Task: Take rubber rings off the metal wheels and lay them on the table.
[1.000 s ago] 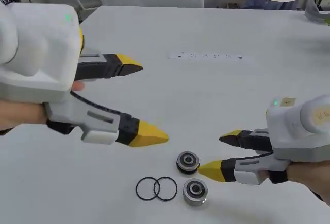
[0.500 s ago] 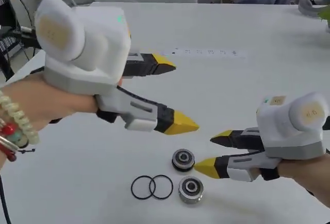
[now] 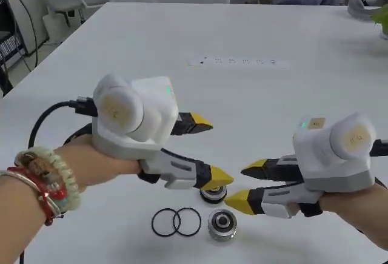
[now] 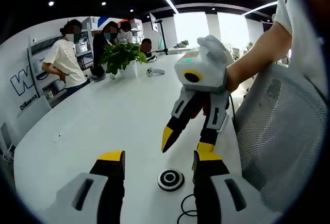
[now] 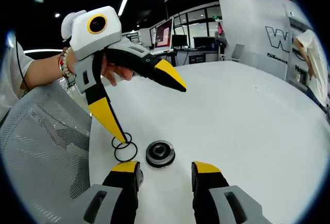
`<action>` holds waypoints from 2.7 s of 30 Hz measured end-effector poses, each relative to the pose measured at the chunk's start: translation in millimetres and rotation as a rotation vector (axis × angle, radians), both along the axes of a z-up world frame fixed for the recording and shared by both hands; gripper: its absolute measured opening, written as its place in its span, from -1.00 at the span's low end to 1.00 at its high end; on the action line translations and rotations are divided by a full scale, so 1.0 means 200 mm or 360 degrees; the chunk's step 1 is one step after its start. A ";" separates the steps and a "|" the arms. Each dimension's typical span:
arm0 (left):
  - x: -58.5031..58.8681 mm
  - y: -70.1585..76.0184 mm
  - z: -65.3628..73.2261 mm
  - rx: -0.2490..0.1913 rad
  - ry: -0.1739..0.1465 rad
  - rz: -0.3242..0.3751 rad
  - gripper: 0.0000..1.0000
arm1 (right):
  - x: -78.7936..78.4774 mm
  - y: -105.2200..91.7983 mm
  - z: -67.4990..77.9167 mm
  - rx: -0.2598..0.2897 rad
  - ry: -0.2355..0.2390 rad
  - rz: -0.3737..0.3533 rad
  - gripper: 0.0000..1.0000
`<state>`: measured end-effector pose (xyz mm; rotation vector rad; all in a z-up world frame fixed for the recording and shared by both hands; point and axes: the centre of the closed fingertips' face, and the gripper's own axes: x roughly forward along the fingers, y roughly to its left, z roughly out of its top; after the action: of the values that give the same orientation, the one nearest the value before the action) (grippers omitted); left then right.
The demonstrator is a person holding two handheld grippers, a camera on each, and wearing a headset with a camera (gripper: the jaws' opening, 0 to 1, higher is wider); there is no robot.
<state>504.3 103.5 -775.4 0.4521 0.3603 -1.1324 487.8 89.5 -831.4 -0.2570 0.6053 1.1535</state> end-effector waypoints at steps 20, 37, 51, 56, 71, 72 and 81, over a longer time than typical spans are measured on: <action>-0.01 0.02 -0.22 0.0081 0.0154 0.0050 -0.48 | -0.03 0.04 -0.07 -0.0070 0.0027 0.0022 -0.51; -0.02 0.04 -0.29 0.0133 0.0188 0.0048 -0.71 | -0.02 0.06 -0.10 -0.0049 0.0092 -0.0032 -0.66; -0.04 0.02 -0.31 0.0153 0.0200 0.0034 -0.85 | -0.01 0.07 -0.10 -0.0060 0.0082 -0.0036 -0.68; -0.05 0.02 -0.30 0.0158 0.0174 0.0024 -0.86 | -0.01 0.08 -0.11 -0.0072 0.0071 -0.0031 -0.69; -0.05 0.01 -0.30 0.0157 0.0147 0.0031 -0.86 | -0.01 0.06 -0.12 -0.0197 -0.0046 0.0057 -0.86; -0.05 0.01 -0.30 0.0158 0.0146 0.0031 -0.86 | -0.01 0.06 -0.12 -0.0204 -0.0051 0.0059 -0.89; -0.05 0.00 -0.30 0.0169 0.0124 0.0026 -0.86 | 0.03 0.02 -0.12 -0.0162 0.0086 -0.0105 -1.00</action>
<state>495.1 104.3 -835.0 0.4981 0.4927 -1.1204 493.8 94.4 -854.4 -0.2916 0.7163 1.0700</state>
